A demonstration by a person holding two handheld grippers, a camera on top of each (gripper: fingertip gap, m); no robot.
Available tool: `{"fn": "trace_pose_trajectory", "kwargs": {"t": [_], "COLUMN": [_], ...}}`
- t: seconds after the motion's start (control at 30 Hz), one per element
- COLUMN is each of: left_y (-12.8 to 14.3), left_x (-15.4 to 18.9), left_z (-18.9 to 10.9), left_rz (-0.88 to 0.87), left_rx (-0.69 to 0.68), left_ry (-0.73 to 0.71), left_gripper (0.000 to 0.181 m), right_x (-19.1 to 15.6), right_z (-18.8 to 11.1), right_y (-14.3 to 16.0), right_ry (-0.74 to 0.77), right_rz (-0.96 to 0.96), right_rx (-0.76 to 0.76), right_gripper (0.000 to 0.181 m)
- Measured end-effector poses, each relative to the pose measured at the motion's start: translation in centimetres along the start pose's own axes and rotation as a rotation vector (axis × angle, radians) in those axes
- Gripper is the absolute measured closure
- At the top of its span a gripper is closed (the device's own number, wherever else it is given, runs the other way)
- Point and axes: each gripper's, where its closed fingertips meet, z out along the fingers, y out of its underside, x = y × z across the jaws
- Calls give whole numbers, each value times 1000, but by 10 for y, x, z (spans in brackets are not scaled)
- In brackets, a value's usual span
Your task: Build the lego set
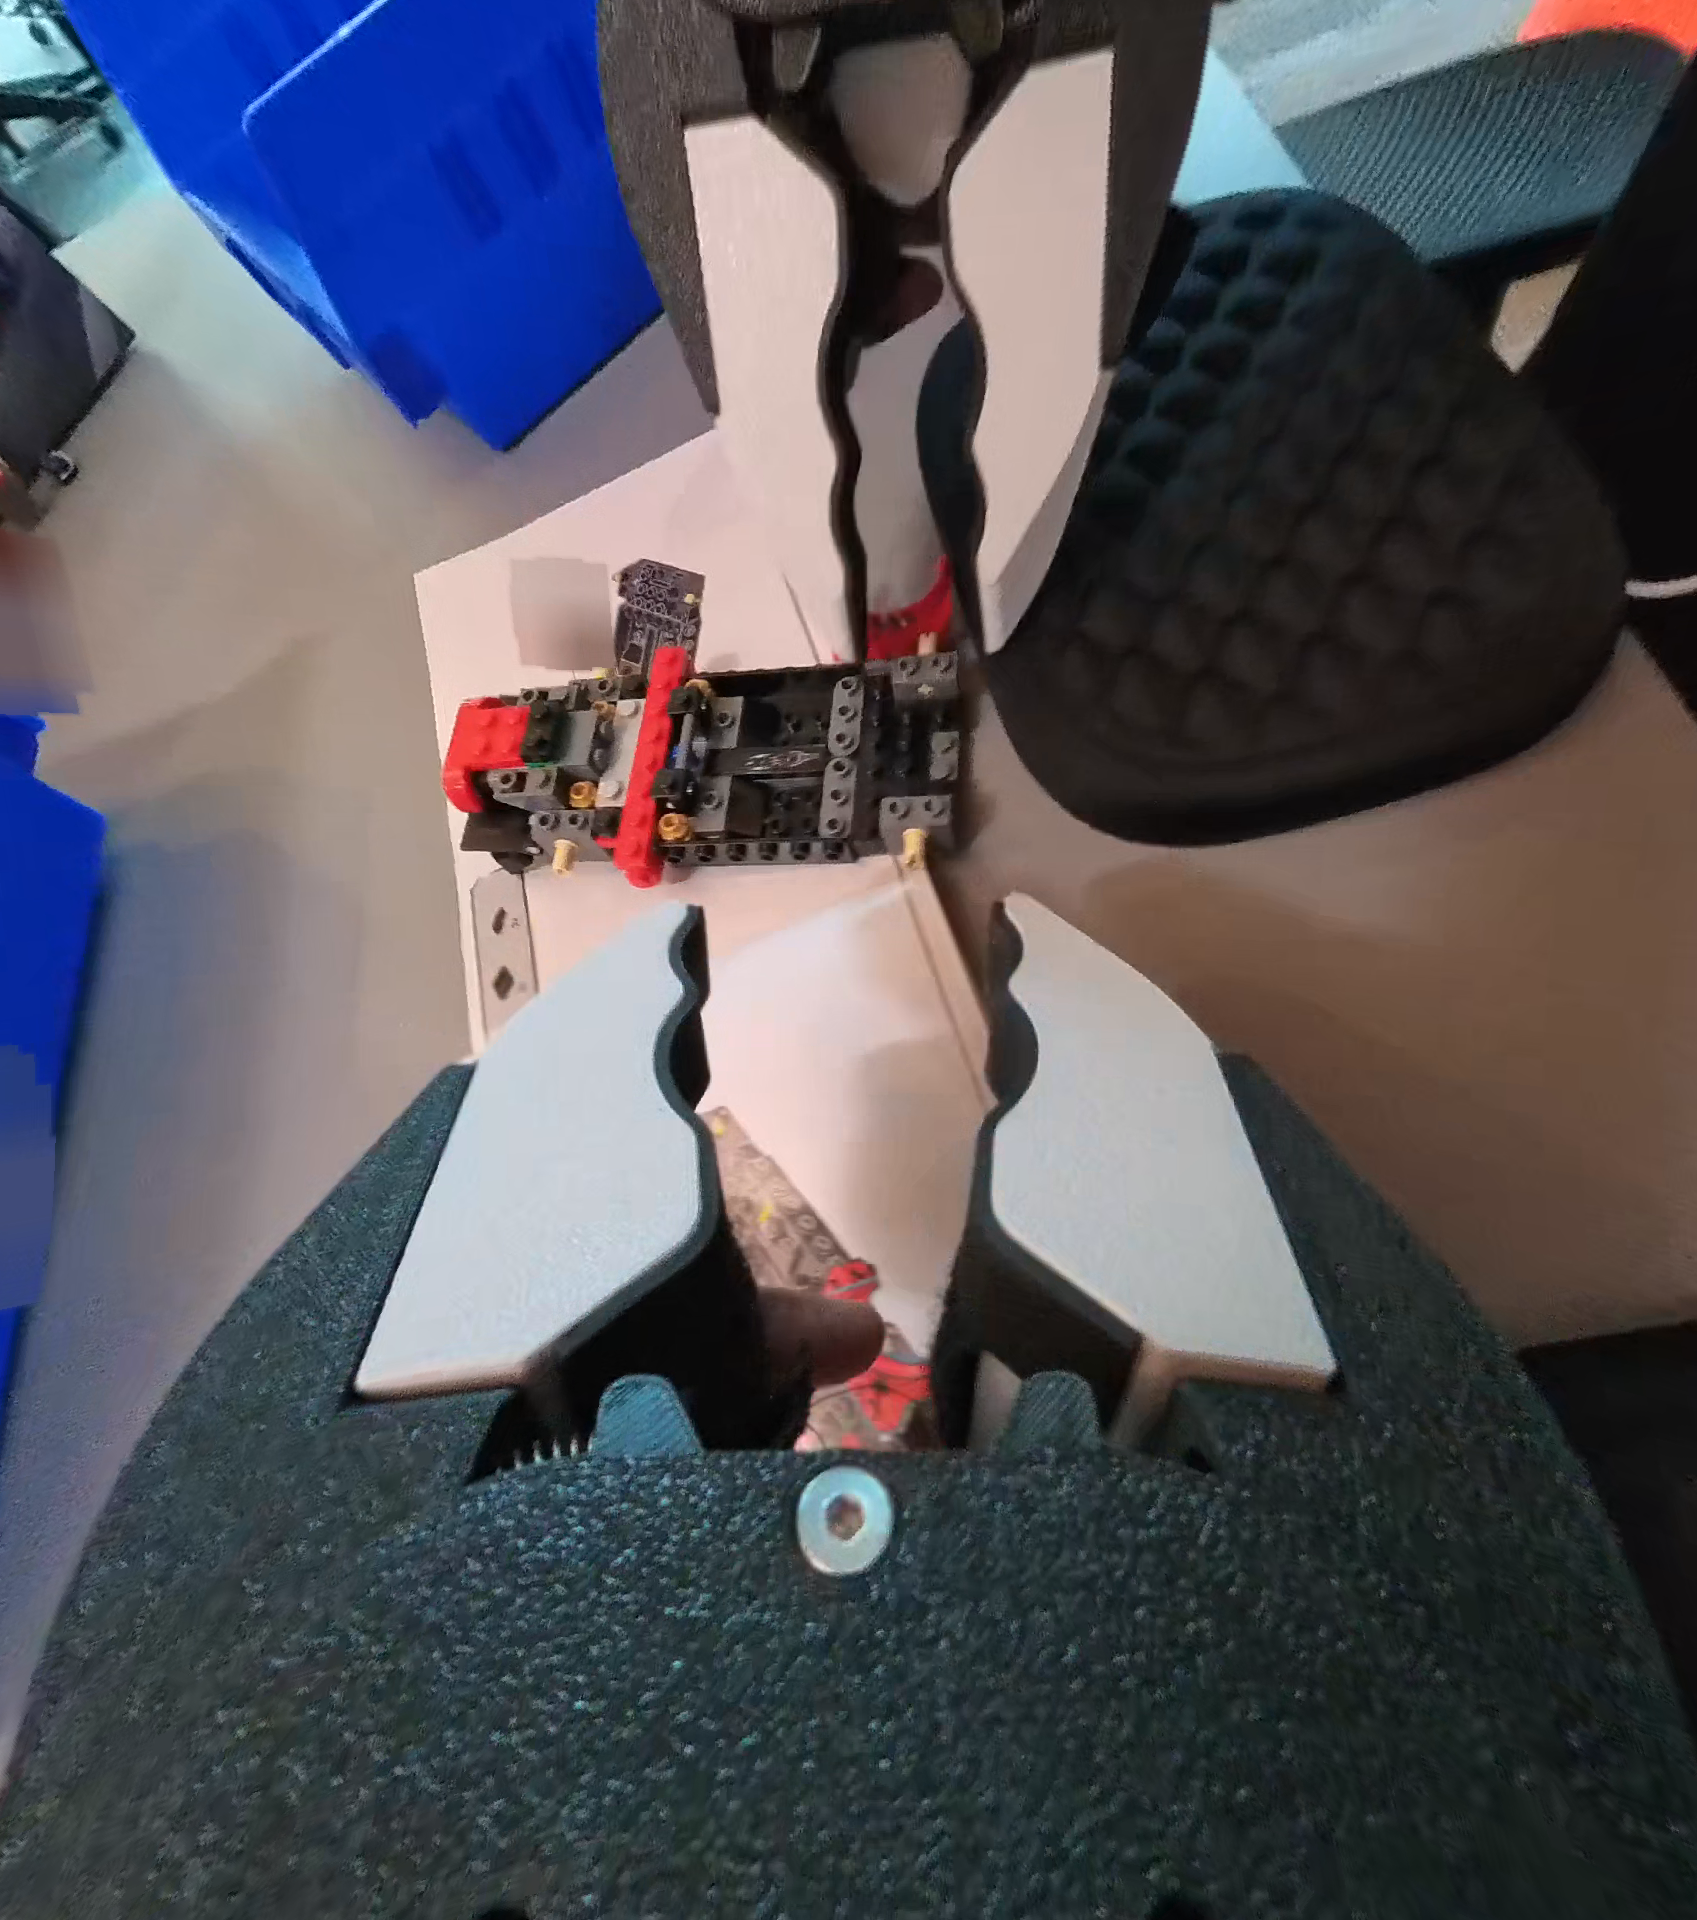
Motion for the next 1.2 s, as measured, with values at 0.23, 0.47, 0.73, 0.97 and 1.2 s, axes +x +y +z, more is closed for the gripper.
{"fn": "trace_pose_trajectory", "kwargs": {"t": [0.23, 0.47, 0.73, 0.97, 1.2], "left_y": [0, 2, -1, -1, -7], "left_x": [6, 4, -5, -25, -53], "left_z": [-6, -7, -2, 5, 30], "left_rz": [-94, -63, 85, 473, 770], "left_rx": [42, 53, 61, -83, -99], "left_ry": [-93, -123, -178, -389, -401], "left_gripper": [129, 129, 119, 120, 139], "right_x": [1, 1, 4, 13, 15], "right_z": [8, 8, 5, -17, -31], "right_y": [2, 3, -1, -27, -40], "right_ry": [0, -5, -54, -164, -257], "right_rz": [23, 44, 90, 201, 218], "right_rx": [-59, -88, -46, 98, 211], "right_gripper": [163, 163, 165, 165, 181]}}
